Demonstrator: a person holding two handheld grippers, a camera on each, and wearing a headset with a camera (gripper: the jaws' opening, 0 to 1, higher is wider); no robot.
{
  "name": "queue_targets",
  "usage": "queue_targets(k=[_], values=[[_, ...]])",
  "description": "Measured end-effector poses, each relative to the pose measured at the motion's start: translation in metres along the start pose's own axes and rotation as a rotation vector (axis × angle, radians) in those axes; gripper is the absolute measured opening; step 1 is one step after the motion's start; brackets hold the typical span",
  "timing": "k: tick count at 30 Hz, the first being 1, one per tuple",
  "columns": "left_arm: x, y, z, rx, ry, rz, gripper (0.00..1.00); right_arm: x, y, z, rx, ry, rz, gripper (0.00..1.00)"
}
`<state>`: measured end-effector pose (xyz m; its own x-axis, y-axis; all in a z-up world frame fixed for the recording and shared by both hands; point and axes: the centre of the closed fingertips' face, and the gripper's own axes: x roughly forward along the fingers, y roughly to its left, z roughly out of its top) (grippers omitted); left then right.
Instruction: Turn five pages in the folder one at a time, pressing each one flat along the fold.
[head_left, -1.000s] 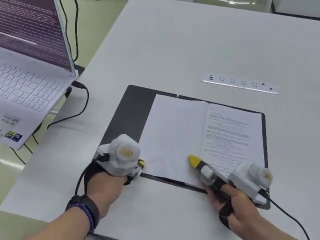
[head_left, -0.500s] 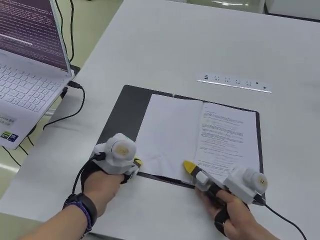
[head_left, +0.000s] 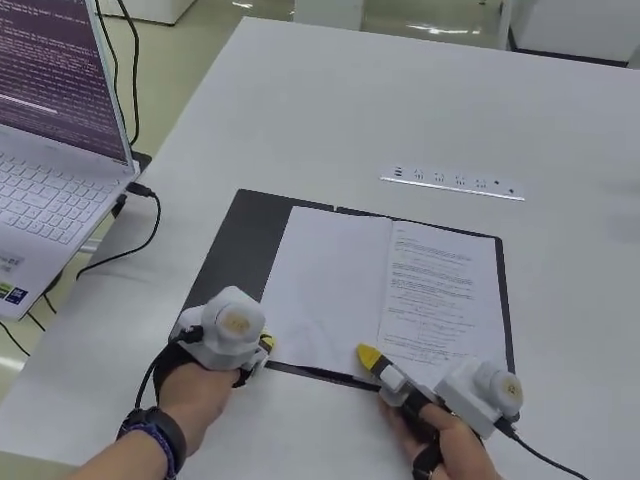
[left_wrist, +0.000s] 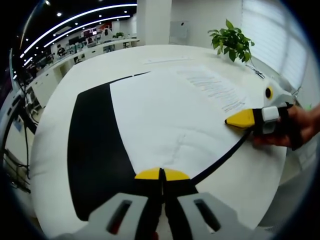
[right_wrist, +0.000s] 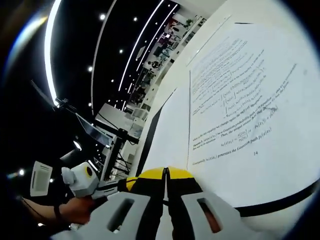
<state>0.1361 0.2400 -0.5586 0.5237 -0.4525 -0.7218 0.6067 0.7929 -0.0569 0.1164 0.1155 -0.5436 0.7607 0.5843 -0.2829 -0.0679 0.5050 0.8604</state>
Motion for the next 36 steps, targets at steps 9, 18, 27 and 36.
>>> queue_targets(k=[9, 18, 27, 36], values=[[0.000, -0.004, 0.000, -0.022, 0.005, -0.040, 0.04, -0.012, 0.002, -0.002, 0.007, -0.014, -0.040, 0.03], [-0.009, -0.015, 0.013, -0.069, 0.002, -0.060, 0.23, -0.027, 0.003, 0.003, 0.019, -0.050, -0.070, 0.14], [-0.028, -0.025, 0.026, -0.103, -0.049, -0.069, 0.34, -0.044, 0.002, 0.019, -0.010, -0.064, -0.093, 0.25], [-0.048, -0.026, 0.039, -0.085, -0.102, -0.067, 0.37, -0.065, -0.004, 0.037, -0.112, -0.069, -0.131, 0.32]])
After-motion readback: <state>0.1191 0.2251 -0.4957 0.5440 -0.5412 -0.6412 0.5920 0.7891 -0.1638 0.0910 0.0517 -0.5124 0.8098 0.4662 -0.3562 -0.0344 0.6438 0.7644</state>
